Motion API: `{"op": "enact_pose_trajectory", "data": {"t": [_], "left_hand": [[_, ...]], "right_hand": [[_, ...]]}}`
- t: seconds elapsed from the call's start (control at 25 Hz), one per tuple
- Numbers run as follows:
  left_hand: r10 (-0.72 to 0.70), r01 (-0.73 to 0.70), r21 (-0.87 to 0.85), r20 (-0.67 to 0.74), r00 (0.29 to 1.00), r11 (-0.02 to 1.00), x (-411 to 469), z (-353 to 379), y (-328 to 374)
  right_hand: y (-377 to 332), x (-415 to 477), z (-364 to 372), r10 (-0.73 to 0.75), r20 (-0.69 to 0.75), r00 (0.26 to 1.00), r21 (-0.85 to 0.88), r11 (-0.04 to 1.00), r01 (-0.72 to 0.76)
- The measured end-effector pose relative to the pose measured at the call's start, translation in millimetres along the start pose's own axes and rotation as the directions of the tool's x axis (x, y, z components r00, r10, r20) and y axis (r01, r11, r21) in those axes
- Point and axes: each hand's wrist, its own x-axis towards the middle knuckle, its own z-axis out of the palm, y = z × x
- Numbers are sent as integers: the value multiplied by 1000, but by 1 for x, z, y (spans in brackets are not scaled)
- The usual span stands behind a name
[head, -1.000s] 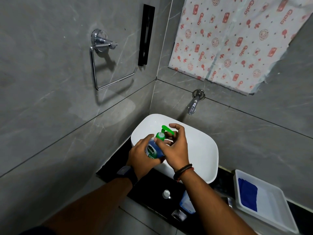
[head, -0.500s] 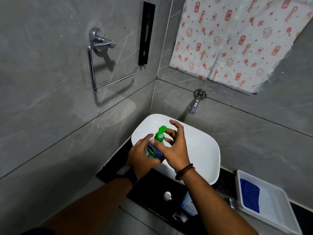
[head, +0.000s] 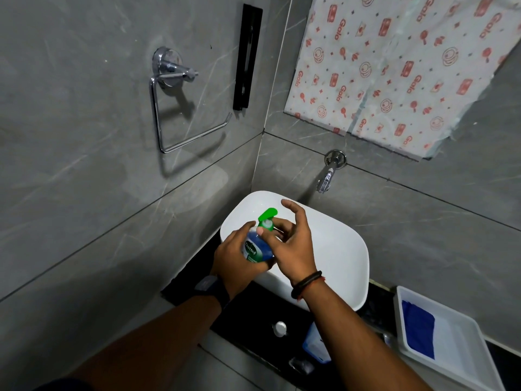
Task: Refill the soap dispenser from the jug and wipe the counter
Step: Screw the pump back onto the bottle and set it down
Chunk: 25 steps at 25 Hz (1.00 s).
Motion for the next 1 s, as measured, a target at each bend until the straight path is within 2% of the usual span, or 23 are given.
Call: {"op": "enact_pose_trajectory", "data": {"t": [0.12,0.28,0.4,0.48,0.72,0.92,1.0], "left_hand": [[23,-23,12,-35,999,1000,-2,2,0],[11,-11,18,-1,1000,1000,0,0,-5],[-6,5,11,26,1000,1000,2,-1,-10],[-25,26,15,-24,999,1000,0,0,-11],[49,-43,92,-64,997,995,-1,6,-26],[21,-22,117,9,1000,993,-2,2,-45],[-78,73,132,34,996,989,-4,-3,-64]], "right_hand": [[1,-1,5,-9,-121,993,-54,999,2],[3,-2,6,5,0,1000,26,1000,-5],[3,-1,9,14,-88,996,-31,999,-17],[4,-2,13,25,-137,990,-64,997,-34],[13,-3,26,49,-250,967,-59,996,-66],[24,-2,34,63,-142,988,-58,996,-72],[41,-7,36,45,-164,985,-91,994,-61]]}}
